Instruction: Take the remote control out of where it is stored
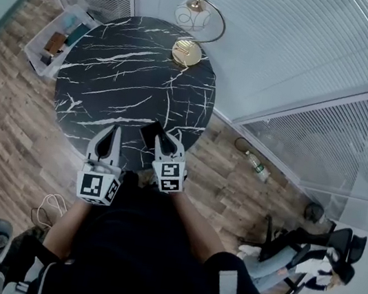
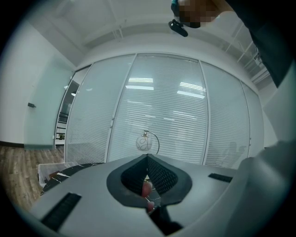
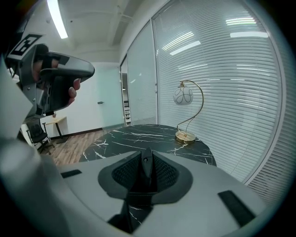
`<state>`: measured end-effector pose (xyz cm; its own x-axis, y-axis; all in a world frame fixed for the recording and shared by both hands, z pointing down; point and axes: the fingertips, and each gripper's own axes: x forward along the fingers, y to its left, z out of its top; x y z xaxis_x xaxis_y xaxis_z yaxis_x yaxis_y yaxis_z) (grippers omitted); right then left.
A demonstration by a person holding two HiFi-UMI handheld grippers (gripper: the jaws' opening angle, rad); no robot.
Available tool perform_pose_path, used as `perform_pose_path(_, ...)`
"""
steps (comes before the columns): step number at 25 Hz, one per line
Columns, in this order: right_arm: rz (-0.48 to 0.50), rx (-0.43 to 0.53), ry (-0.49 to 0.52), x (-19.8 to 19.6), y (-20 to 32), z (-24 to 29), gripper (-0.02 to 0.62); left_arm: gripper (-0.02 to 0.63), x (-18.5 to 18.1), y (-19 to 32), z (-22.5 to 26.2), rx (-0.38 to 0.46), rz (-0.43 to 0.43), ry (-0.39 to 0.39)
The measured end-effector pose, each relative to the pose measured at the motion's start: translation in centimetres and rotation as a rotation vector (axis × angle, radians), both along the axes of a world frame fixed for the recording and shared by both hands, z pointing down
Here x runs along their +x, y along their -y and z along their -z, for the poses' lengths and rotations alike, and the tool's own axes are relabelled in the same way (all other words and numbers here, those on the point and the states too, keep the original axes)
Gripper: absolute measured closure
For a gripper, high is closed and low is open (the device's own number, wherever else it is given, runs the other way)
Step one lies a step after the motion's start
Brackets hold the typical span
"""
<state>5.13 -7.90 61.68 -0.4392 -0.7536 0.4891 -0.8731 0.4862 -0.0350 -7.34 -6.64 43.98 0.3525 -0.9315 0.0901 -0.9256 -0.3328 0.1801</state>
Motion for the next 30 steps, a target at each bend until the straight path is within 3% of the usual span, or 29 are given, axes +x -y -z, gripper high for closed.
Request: perform_pose_path(30, -0.009, 0.037, 0.031, 0.5, -0.5, 3.2, 0.520, 0.609, 0.2, 0.1, 0.3, 0.012, -0.003, -0.007)
